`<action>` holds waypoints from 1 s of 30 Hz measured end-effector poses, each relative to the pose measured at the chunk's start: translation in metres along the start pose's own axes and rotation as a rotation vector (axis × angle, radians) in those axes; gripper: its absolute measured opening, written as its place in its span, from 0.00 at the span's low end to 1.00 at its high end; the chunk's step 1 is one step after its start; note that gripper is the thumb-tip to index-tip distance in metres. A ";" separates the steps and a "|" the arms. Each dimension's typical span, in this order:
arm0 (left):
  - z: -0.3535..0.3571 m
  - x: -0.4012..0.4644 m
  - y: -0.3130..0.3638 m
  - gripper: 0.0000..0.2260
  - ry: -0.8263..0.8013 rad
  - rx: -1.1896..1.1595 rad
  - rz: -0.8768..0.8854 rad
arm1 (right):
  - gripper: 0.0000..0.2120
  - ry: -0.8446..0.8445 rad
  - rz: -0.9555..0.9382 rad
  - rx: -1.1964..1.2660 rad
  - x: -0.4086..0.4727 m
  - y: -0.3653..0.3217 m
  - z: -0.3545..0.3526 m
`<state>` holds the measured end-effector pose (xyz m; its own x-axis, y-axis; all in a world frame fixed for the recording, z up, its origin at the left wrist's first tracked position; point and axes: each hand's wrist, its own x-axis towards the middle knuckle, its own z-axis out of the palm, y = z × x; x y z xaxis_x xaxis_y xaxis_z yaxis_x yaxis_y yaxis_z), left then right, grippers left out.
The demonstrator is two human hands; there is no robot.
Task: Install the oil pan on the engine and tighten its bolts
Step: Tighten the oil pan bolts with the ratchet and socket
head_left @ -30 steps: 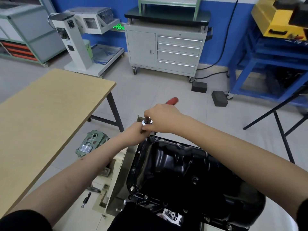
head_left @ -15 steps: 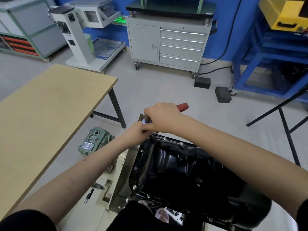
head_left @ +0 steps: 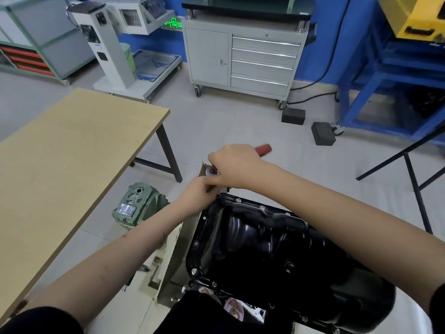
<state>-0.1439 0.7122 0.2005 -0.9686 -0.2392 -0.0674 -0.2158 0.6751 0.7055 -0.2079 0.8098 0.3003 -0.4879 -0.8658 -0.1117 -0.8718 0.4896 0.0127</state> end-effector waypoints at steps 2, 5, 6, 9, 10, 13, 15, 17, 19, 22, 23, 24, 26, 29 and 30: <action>0.000 0.001 0.003 0.20 -0.038 0.035 0.012 | 0.12 0.007 0.011 -0.001 -0.002 0.001 0.002; -0.004 0.007 0.005 0.17 -0.154 0.103 0.001 | 0.10 -0.071 -0.056 0.059 -0.005 0.008 -0.001; -0.005 0.009 0.007 0.15 -0.186 0.112 0.014 | 0.12 -0.115 -0.088 0.098 -0.006 0.011 -0.003; -0.007 0.007 0.010 0.09 -0.241 0.116 0.056 | 0.20 -0.176 -0.168 0.103 -0.007 0.013 -0.007; -0.007 0.006 0.009 0.09 -0.232 0.113 0.065 | 0.19 -0.157 -0.178 0.074 -0.006 0.012 -0.007; -0.004 0.003 0.004 0.13 -0.136 0.078 0.013 | 0.15 -0.071 -0.115 -0.010 -0.004 0.009 -0.003; -0.001 0.001 0.003 0.15 -0.056 0.050 0.010 | 0.17 -0.035 -0.027 -0.009 -0.004 0.007 0.000; -0.001 0.001 0.005 0.16 -0.066 0.055 0.032 | 0.16 -0.043 -0.007 0.005 -0.005 0.007 0.002; -0.002 0.004 0.008 0.15 -0.141 0.072 0.020 | 0.12 -0.088 -0.057 0.014 -0.006 0.009 0.001; -0.004 0.007 0.012 0.13 -0.219 0.107 0.016 | 0.18 -0.164 -0.158 0.068 -0.010 0.014 -0.005; -0.004 0.007 0.012 0.11 -0.236 0.105 0.019 | 0.20 -0.172 -0.182 0.073 -0.011 0.015 -0.006; -0.004 0.007 0.012 0.10 -0.238 0.101 0.026 | 0.21 -0.164 -0.198 0.064 -0.010 0.015 -0.006; -0.004 0.003 0.009 0.11 -0.197 0.101 0.022 | 0.15 -0.108 -0.197 0.021 -0.008 0.012 -0.004; 0.000 0.001 0.003 0.10 -0.103 0.055 -0.001 | 0.15 0.003 -0.103 -0.020 -0.005 0.005 0.002; 0.000 0.001 0.003 0.10 -0.081 0.018 -0.012 | 0.16 0.020 -0.071 -0.015 -0.004 0.004 0.005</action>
<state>-0.1455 0.7137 0.2027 -0.9726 -0.1907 -0.1332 -0.2290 0.6848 0.6918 -0.2094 0.8157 0.2963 -0.4251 -0.9004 -0.0925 -0.9049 0.4251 0.0206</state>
